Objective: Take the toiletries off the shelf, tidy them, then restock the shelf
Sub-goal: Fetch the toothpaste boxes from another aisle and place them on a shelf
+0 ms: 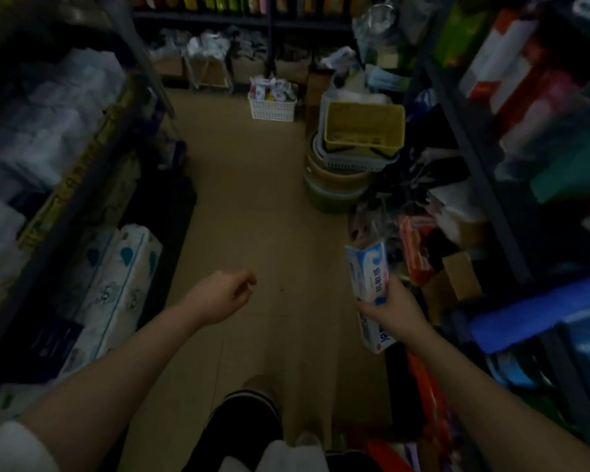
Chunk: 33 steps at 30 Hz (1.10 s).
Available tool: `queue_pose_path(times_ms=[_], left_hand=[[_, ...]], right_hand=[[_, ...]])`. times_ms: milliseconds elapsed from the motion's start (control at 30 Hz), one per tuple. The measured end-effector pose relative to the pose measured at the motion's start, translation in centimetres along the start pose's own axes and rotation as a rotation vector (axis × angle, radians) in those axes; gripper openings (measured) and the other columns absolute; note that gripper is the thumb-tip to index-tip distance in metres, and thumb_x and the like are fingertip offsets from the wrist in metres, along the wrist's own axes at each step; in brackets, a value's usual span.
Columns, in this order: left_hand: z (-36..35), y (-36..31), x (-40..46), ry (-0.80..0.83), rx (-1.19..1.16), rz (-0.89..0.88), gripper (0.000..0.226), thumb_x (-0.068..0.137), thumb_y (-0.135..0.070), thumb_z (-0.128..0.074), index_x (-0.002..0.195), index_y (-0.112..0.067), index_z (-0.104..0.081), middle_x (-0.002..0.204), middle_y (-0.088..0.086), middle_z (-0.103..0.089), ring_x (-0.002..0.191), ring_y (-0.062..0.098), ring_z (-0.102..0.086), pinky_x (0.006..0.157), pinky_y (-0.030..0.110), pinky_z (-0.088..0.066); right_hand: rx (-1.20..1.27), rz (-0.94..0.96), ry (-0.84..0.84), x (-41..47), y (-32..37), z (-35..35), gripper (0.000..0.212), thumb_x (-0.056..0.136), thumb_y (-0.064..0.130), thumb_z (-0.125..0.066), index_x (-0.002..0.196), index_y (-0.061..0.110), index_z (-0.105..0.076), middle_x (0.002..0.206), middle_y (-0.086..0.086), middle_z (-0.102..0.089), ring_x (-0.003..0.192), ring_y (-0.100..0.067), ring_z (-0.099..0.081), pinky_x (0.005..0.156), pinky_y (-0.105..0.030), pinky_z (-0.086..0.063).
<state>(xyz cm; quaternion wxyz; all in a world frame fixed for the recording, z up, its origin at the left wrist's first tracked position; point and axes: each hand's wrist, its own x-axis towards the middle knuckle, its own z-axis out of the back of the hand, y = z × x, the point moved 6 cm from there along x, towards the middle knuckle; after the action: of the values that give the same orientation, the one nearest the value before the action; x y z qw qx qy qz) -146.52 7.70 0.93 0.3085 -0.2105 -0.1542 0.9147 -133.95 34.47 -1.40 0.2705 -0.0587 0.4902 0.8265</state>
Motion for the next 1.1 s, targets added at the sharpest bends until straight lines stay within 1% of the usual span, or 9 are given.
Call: queue_pose_path(times_ms=[133, 300, 467, 600, 667, 800, 867, 1000, 1100], left_hand=[[1.7, 5.4, 8.3, 0.06, 0.056, 0.085, 0.031, 0.097, -0.027, -0.044, 0.124, -0.015, -0.051, 0.104, 0.005, -0.065, 0.088, 0.017, -0.06, 0.072, 0.027, -0.047], [6.2, 10.1, 20.5, 0.121, 0.132, 0.056, 0.033, 0.097, -0.029, -0.042, 0.128, -0.019, -0.047, 0.11, 0.001, -0.063, 0.093, 0.014, -0.058, 0.067, 0.02, -0.038], [13.6, 8.5, 33.8, 0.107, 0.193, -0.091, 0.033, 0.097, -0.028, -0.041, 0.128, -0.018, -0.048, 0.109, 0.004, -0.064, 0.096, 0.019, -0.059, 0.069, 0.023, -0.039], [19.3, 3.3, 44.4, 0.031, 0.045, -0.267, 0.029, 0.094, -0.023, -0.048, 0.121, -0.016, -0.055, 0.107, 0.002, -0.064, 0.093, 0.016, -0.059, 0.075, 0.024, -0.043], [21.7, 0.6, 50.0, -0.015, 0.001, -0.361, 0.027, 0.093, -0.022, -0.05, 0.118, -0.015, -0.058, 0.103, 0.001, -0.063, 0.091, 0.016, -0.059, 0.074, 0.025, -0.045], [24.9, -3.7, 60.6, -0.073, -0.052, -0.469, 0.021, 0.092, -0.022, -0.053, 0.111, -0.017, -0.06, 0.095, -0.002, -0.062, 0.083, 0.013, -0.058, 0.068, 0.025, -0.043], [25.2, -4.8, 65.1, -0.021, -0.022, -0.497, 0.018, 0.092, -0.022, -0.052, 0.108, -0.015, -0.059, 0.094, 0.001, -0.062, 0.081, 0.017, -0.059, 0.067, 0.03, -0.045], [24.5, -4.0, 73.6, 0.061, 0.052, -0.428, 0.024, 0.094, -0.025, -0.049, 0.115, -0.017, -0.056, 0.094, 0.004, -0.066, 0.079, 0.021, -0.061, 0.066, 0.032, -0.047], [22.9, -2.8, 79.1, 0.077, 0.075, -0.393, 0.024, 0.095, -0.026, -0.048, 0.115, -0.017, -0.056, 0.096, 0.007, -0.066, 0.078, 0.025, -0.062, 0.066, 0.037, -0.05]], right_hand=[[0.006, 0.106, 0.069, 10.9, 5.8, -0.1, 0.054, 0.075, 0.02, -0.076, 0.116, 0.029, -0.042, 0.099, 0.02, -0.056, 0.084, 0.009, -0.054, 0.057, -0.006, -0.042], [-0.072, 0.089, 0.059, 24.0, 10.4, 0.7, 0.056, 0.074, 0.022, -0.076, 0.118, 0.024, -0.042, 0.102, 0.015, -0.053, 0.084, 0.004, -0.052, 0.059, -0.006, -0.039], [-0.126, 0.071, 0.03, 35.0, 13.7, 4.4, 0.06, 0.076, 0.022, -0.075, 0.126, 0.017, -0.042, 0.107, 0.011, -0.052, 0.089, -0.005, -0.051, 0.063, -0.01, -0.039], [-0.18, -0.006, -0.056, 42.8, 12.6, 8.8, 0.058, 0.078, 0.021, -0.074, 0.127, 0.016, -0.042, 0.117, -0.002, -0.059, 0.086, -0.009, -0.053, 0.065, -0.018, -0.042], [-0.131, -0.088, -0.086, 47.0, 11.1, 11.2, 0.066, 0.078, 0.021, -0.075, 0.133, 0.015, -0.039, 0.124, -0.005, -0.056, 0.095, -0.014, -0.055, 0.068, -0.022, -0.044], [-0.03, -0.259, -0.113, 55.1, 8.4, 15.9, 0.073, 0.078, 0.027, -0.074, 0.137, 0.008, -0.035, 0.132, -0.01, -0.051, 0.112, -0.028, -0.054, 0.087, -0.041, -0.049], [0.048, -0.296, -0.116, 58.5, 7.9, 17.4, 0.063, 0.078, 0.025, -0.074, 0.13, 0.009, -0.042, 0.124, -0.01, -0.057, 0.103, -0.025, -0.058, 0.084, -0.039, -0.05], [0.159, -0.243, -0.212, 65.2, 8.0, 18.6, 0.035, 0.078, 0.017, -0.074, 0.103, 0.022, -0.05, 0.096, -0.001, -0.063, 0.091, -0.023, -0.063, 0.066, -0.026, -0.048], [0.283, -0.368, -0.246, 69.8, 5.3, 16.2, 0.043, 0.081, 0.016, -0.07, 0.118, 0.01, -0.049, 0.112, -0.013, -0.061, 0.1, -0.03, -0.061, 0.073, -0.034, -0.05]])
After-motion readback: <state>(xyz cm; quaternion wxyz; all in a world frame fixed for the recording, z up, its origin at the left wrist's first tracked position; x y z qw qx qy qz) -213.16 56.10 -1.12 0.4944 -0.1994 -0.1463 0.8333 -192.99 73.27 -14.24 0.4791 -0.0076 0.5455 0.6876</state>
